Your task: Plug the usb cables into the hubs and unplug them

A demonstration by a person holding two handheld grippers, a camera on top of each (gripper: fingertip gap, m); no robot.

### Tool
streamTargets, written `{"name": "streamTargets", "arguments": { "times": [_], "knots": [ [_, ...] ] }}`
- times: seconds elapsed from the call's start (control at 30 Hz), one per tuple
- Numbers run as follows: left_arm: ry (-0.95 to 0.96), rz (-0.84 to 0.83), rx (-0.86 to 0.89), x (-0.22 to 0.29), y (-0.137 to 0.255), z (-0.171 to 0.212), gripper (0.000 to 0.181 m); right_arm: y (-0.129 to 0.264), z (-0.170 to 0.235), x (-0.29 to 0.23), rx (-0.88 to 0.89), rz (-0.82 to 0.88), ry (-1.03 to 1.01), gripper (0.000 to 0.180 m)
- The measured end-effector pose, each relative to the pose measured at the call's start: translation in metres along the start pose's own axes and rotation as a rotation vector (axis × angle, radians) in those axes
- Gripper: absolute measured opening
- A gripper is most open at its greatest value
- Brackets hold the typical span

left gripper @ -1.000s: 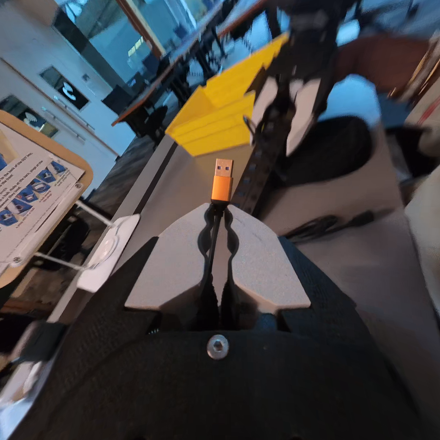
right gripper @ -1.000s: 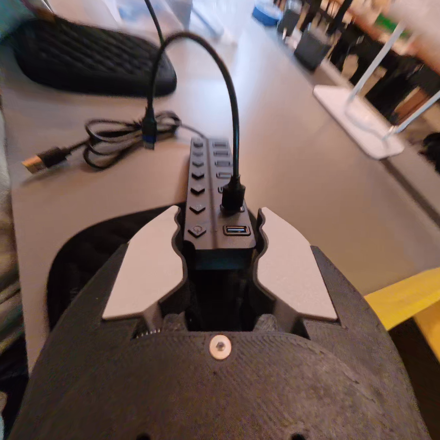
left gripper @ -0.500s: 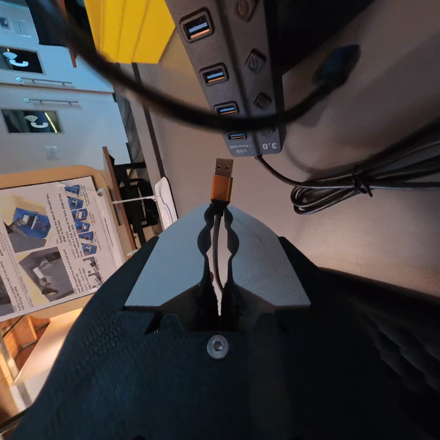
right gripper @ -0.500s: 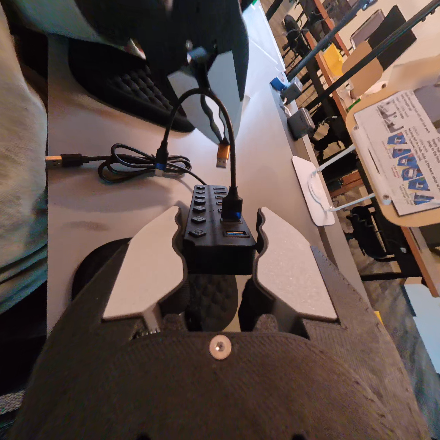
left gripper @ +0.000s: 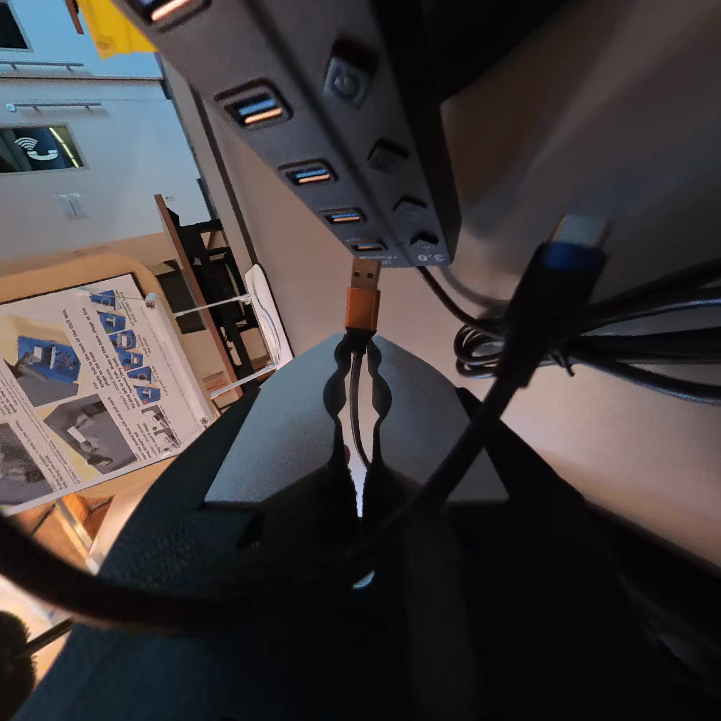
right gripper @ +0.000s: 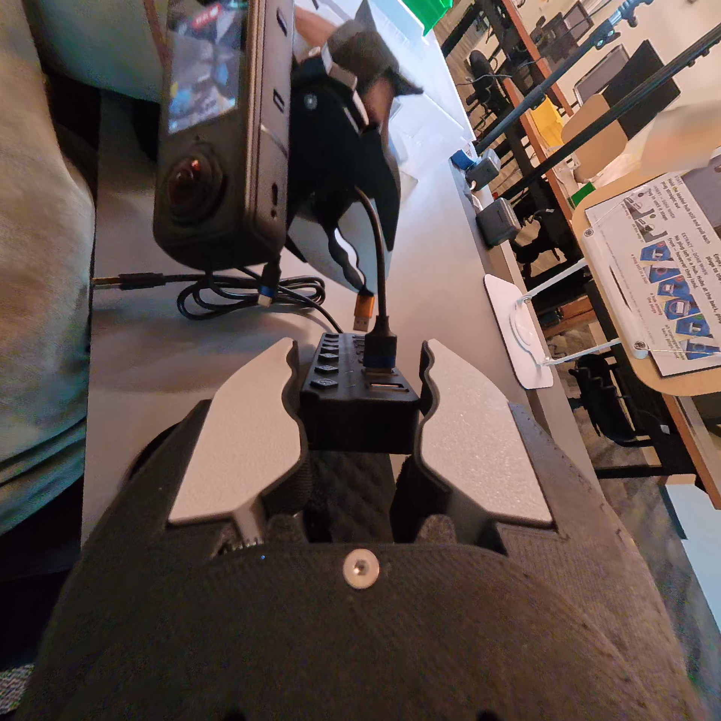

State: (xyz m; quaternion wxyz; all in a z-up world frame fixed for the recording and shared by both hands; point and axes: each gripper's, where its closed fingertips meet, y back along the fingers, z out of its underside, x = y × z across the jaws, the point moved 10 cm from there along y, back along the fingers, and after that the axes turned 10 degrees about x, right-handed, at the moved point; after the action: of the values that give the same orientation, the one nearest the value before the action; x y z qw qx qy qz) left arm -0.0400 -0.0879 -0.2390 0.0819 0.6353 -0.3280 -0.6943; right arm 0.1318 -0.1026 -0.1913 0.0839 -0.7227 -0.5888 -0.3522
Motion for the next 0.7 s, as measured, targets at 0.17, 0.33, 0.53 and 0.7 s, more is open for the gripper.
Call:
{"name": "streamTargets", "arguments": {
  "times": [0.17,0.33,0.53,0.7],
  "knots": [
    [0.049,0.030,-0.023,-0.001,-0.008,-0.005,0.008,0.000,0.005,0.000,0.029,-0.002,-0.023,0.060],
    [-0.005,0.026,-0.094,-0.001,-0.012,-0.011,0.008,0.001,0.007,0.002,0.066,-0.002,-0.046,0.060],
    [0.099,0.051,-0.050,-0.002,-0.009,-0.014,0.008,0.006,0.007,0.001,0.110,-0.008,-0.069,0.059],
    [0.044,0.033,-0.094,-0.001,-0.010,-0.020,0.008,0.008,0.009,0.001,0.088,-0.004,-0.086,0.059]
  ]
}}
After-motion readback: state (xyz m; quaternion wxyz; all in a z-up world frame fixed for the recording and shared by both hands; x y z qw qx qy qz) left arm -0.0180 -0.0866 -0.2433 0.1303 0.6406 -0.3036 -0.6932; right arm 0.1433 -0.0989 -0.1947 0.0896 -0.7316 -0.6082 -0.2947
